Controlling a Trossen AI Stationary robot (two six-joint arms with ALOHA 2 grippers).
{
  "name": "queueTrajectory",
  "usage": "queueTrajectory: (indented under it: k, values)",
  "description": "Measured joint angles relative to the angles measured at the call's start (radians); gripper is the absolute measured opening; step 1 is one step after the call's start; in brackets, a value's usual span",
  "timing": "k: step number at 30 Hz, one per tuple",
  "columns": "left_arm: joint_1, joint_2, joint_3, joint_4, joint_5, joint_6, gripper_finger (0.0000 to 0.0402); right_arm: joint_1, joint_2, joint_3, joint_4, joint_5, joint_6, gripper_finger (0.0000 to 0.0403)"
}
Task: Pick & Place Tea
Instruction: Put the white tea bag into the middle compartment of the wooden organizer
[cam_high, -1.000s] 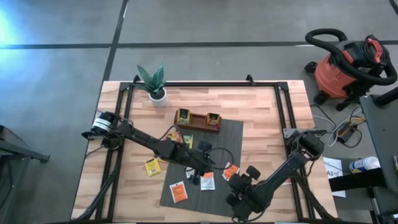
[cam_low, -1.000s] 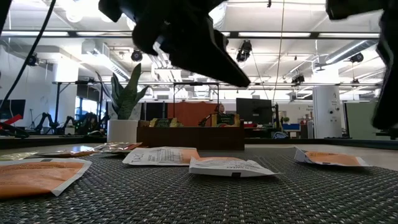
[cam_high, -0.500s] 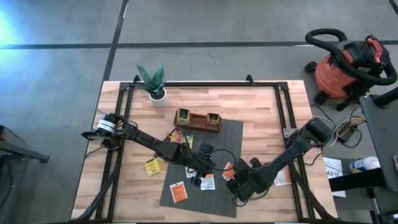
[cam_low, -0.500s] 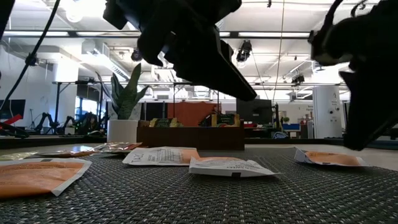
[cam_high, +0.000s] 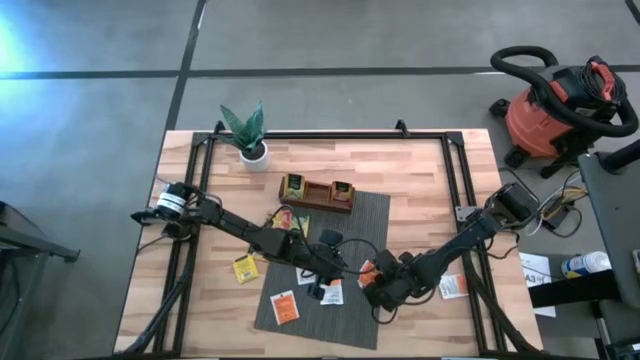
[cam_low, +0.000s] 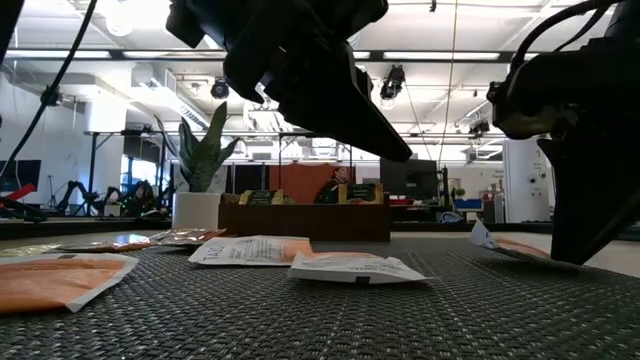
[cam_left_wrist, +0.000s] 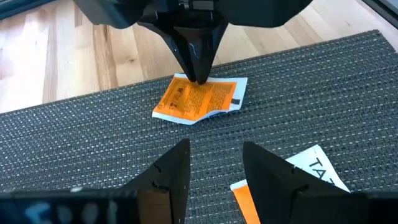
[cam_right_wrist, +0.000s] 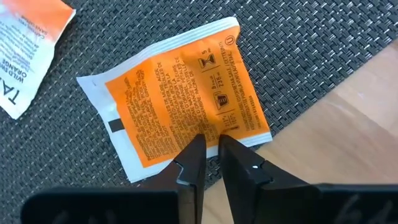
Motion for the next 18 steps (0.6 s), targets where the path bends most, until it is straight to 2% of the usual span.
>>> queueTrajectory:
  k: [4, 11, 18]
  values:
    - [0.003, 0.000, -0.001, -0.010, 0.000, -0.002, 0.0142, -0.010, 0.001, -0.002, 0.029, -0.001, -0.041, 0.0039]
    - [0.018, 0.000, -0.001, -0.010, 0.000, -0.019, 0.0142, -0.038, 0.005, -0.019, 0.194, -0.010, -0.128, 0.0032]
    - [0.021, 0.000, -0.001, -0.011, 0.000, -0.033, 0.0142, -0.030, -0.037, -0.019, 0.210, 0.021, -0.160, 0.0031]
